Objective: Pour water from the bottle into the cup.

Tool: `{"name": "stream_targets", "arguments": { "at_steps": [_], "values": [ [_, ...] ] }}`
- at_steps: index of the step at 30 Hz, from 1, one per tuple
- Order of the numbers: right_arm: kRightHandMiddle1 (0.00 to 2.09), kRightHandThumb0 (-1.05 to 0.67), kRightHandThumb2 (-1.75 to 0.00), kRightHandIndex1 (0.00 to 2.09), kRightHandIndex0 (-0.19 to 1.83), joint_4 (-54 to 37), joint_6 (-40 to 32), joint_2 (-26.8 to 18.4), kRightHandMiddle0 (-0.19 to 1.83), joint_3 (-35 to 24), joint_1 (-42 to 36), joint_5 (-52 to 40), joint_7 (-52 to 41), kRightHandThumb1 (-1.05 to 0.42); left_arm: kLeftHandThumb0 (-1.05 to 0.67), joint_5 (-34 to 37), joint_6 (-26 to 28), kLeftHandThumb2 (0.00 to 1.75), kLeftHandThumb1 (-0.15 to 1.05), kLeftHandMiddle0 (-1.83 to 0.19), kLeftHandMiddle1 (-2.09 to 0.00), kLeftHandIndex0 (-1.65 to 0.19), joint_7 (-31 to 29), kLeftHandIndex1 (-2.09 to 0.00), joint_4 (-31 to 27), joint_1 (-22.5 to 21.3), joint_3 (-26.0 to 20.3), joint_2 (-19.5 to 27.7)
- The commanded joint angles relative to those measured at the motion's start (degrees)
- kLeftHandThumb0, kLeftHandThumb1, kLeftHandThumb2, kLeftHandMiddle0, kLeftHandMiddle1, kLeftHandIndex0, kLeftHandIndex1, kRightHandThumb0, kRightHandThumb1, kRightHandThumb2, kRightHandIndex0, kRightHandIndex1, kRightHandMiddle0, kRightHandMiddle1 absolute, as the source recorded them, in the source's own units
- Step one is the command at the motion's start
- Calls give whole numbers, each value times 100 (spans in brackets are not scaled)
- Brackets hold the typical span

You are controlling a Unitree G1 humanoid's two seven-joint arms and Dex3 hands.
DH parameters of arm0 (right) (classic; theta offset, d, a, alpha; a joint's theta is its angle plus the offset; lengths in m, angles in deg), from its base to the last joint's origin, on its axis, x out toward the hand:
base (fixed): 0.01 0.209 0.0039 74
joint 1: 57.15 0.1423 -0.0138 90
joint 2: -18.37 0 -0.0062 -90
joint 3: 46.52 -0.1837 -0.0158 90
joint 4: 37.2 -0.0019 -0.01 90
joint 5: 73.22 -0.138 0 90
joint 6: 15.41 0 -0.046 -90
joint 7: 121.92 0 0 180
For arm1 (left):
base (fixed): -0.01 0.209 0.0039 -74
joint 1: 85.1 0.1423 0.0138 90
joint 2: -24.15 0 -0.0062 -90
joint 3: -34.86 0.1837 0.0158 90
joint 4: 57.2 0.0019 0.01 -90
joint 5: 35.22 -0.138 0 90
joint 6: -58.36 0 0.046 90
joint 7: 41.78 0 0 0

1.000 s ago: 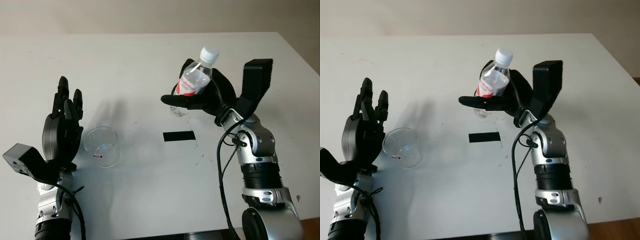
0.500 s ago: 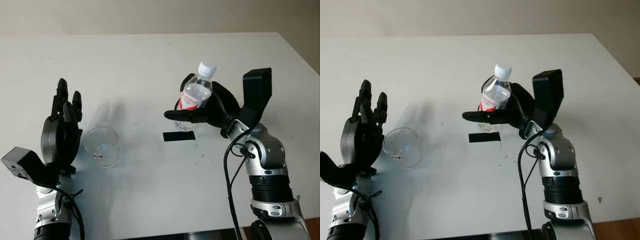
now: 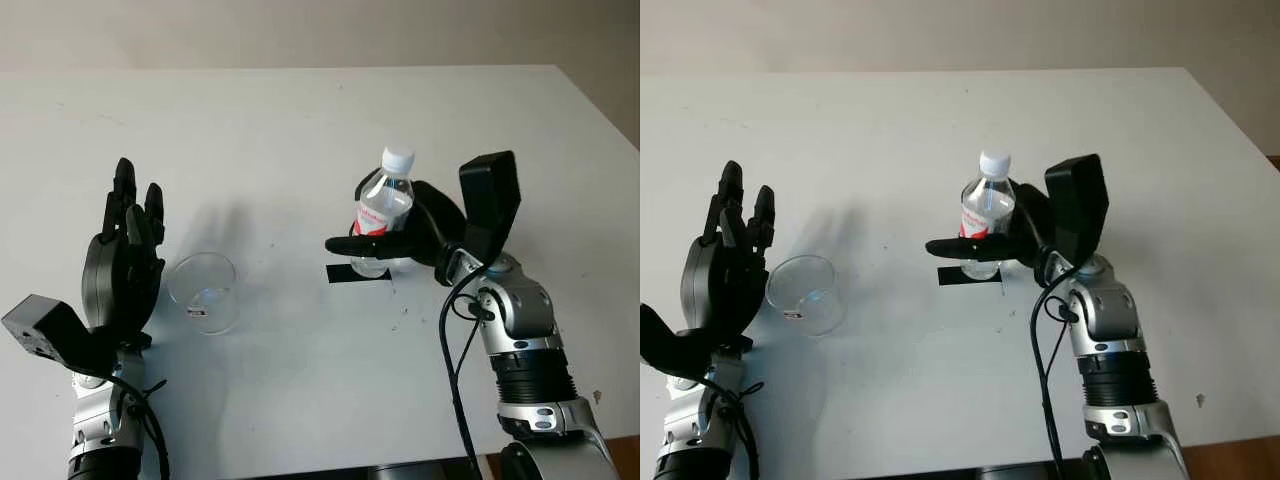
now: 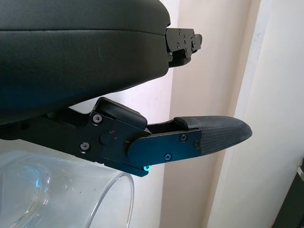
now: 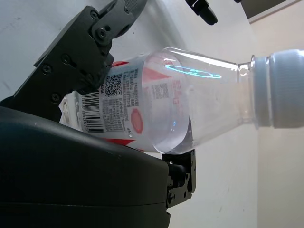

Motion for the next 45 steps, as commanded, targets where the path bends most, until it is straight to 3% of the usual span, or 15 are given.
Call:
{"name": "stream_targets", "arguments": {
  "at_steps": [1, 6, 20, 23, 28, 31, 35, 38, 43, 45],
  "values": [
    [209, -28, -24, 209, 90, 111, 98, 30, 3, 18, 95, 43, -10, -105, -84, 6, 18, 58, 105, 2, 0, 8, 20, 0, -94, 56, -6, -8],
    [209, -29, -25, 209, 100, 198, 94, 49, 7, 7, 97, 49, -2, -105, -84, 0, 28, 58, 105, 3, 0, 9, 18, 0, -113, 60, 1, 0],
    [209, -30, -26, 209, 100, 116, -55, 15, 8, 37, -16, 29, -102, -105, -85, -12, -34, 57, 105, 2, 0, 8, -11, 0, -94, 84, 16, -15],
    [209, -32, -24, 209, 90, 72, 82, -24, 0, 110, -98, 100, -175, -105, -84, 0, -52, 57, 105, 1, 0, 7, -26, 0, -80, 86, 9, -16],
    [209, -47, -10, 209, 14, -105, 541, -82, -15, 206, -380, 273, -263, -104, -84, -11, -1, 58, 105, 1, 0, 7, 10, 0, -139, 107, 23, -20],
    [207, -57, -6, 207, -12, -185, 918, -198, -17, 257, -609, 327, -504, -102, -85, -22, 11, 57, 105, 1, 0, 7, 30, 0, -130, 104, 28, -15],
    [152, -63, -5, 160, -16, -63, 1671, -373, -7, 120, -977, 162, -1067, -100, -84, -14, -35, 59, 105, 1, 0, 7, -9, 0, -93, 113, 28, -7],
    [129, -65, -5, 134, -15, 64, 2125, -447, -5, 76, -1118, 176, -1237, -99, -84, -4, -15, 59, 105, 1, 0, 7, -18, 0, -96, 125, 25, -3],
    [73, -70, -5, 65, 0, 292, 3020, -572, 6, 114, -1349, 525, -1179, -99, -86, 2, -18, 56, 105, -1, 0, 6, -29, 0, -57, 106, 16, 2],
    [54, -71, -5, 48, 6, 368, 3256, -578, 9, 96, -1431, 629, -1096, -99, -86, 15, -7, 56, 105, -1, 0, 6, -40, 0, -61, 101, 17, 5]
  ]
}}
